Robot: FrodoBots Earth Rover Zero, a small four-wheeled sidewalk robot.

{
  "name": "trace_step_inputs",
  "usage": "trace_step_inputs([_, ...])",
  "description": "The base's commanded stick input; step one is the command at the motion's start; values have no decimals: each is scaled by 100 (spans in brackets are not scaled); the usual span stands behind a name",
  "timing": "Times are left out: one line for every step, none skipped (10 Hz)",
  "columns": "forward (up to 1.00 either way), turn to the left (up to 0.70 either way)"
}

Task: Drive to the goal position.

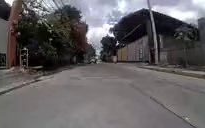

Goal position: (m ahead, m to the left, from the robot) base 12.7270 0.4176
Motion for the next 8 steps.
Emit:
trace_step_inputs([100,4])
trace_step_inputs([100,4])
trace_step_inputs([100,4])
trace_step_inputs([100,4])
trace_step_inputs([100,4])
trace_step_inputs([100,4])
trace_step_inputs([100,4])
trace_step_inputs([100,4])
